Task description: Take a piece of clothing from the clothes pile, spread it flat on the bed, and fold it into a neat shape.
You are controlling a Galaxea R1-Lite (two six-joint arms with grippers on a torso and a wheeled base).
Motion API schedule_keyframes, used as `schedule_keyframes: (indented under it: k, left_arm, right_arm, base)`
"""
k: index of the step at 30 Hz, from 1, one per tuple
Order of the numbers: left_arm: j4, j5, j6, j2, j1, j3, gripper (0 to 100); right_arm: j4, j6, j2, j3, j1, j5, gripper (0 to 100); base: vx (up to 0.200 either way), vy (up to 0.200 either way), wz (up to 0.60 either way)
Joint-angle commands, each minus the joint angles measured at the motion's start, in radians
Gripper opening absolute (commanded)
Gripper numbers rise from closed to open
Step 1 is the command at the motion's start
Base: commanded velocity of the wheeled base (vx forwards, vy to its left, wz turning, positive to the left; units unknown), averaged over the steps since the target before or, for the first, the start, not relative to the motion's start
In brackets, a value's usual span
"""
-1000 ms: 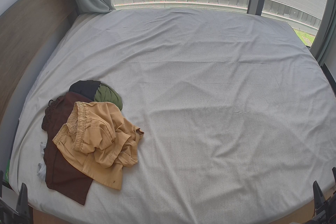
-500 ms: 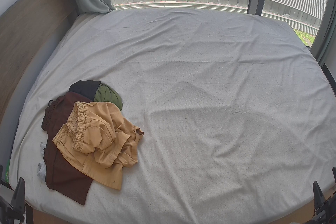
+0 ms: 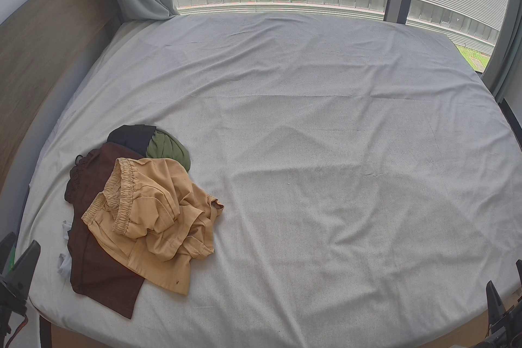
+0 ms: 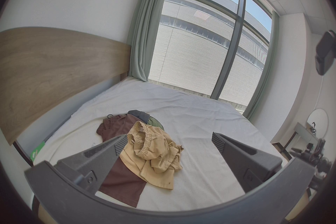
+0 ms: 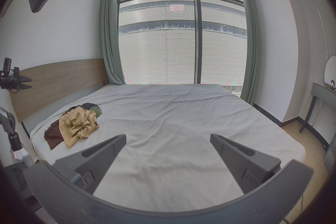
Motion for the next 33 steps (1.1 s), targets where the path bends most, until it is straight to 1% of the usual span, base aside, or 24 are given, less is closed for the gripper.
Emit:
schedule_keyframes:
  k: [1,8,14,16,17,18,19,20,21,23,25,26,28,32,33]
  left_arm:
    - [-0.055,-0.014,-0.036,0.164,-0.011,-0.019,100]
    - [-0.129,-0.061,-0.044,0.304,-0.004,-0.043,100]
    - [-0.197,-0.087,-0.076,0.390,-0.003,-0.047,100]
    - [-0.241,-0.100,-0.083,0.427,-0.003,-0.050,100]
    - [-0.264,-0.126,-0.087,0.445,0.002,-0.050,100]
    - [-0.269,-0.133,-0.087,0.450,0.003,-0.050,100]
    - [-0.282,-0.169,-0.085,0.465,0.003,-0.050,100]
    - [-0.282,-0.169,-0.085,0.465,0.003,-0.050,100]
    - [-0.290,-0.210,-0.087,0.480,0.003,-0.051,100]
    - [-0.301,-0.259,-0.085,0.513,0.017,-0.051,100]
    - [-0.322,-0.305,-0.082,0.548,0.049,-0.051,100]
    - [-0.327,-0.316,-0.082,0.555,0.057,-0.051,100]
    - [-0.358,-0.376,-0.083,0.598,0.100,-0.054,100]
    - [-0.411,-0.439,-0.080,0.683,0.177,-0.057,100]
    - [-0.417,-0.443,-0.080,0.690,0.181,-0.057,100]
  right_arm:
    - [0.000,-0.001,-0.016,0.018,0.001,0.000,100]
    - [0.000,-0.001,-0.016,0.018,0.000,0.000,100]
    - [0.000,-0.001,-0.016,0.018,0.001,0.000,100]
    - [0.000,-0.001,-0.016,0.018,0.001,0.000,100]
    - [0.000,-0.001,-0.016,0.018,0.001,0.000,100]
    - [0.000,-0.001,-0.016,0.018,0.001,0.000,100]
    - [0.000,-0.001,-0.016,0.018,0.001,0.000,100]
    - [0.000,-0.001,-0.016,0.018,0.001,0.000,100]
    - [0.000,-0.001,-0.016,0.018,0.001,0.000,100]
    - [0.000,-0.001,-0.016,0.018,0.001,0.000,100]
    - [0.000,-0.001,-0.016,0.018,0.001,0.000,100]
    - [0.000,-0.001,-0.016,0.018,0.001,0.000,100]
    - [0.000,-0.001,-0.016,0.018,0.001,0.000,100]
    - [0.000,-0.001,-0.016,0.018,0.001,0.000,100]
    - [0.000,-0.001,-0.016,0.018,0.001,0.000,100]
  base:
    - [0.000,0.000,0.00]
    - [0.000,0.000,0.00]
    - [0.000,0.000,0.00]
    - [0.000,0.000,0.00]
    - [0.000,0.000,0.00]
    - [0.000,0.000,0.00]
    - [0.000,0.000,0.00]
    - [0.000,0.000,0.00]
    - [0.000,0.000,0.00]
    - [0.000,0.000,0.00]
    - [0.000,0.000,0.00]
    - [0.000,0.000,0.00]
    - [0.000,0.000,0.00]
    - [0.000,0.000,0.00]
    - [0.000,0.000,0.00]
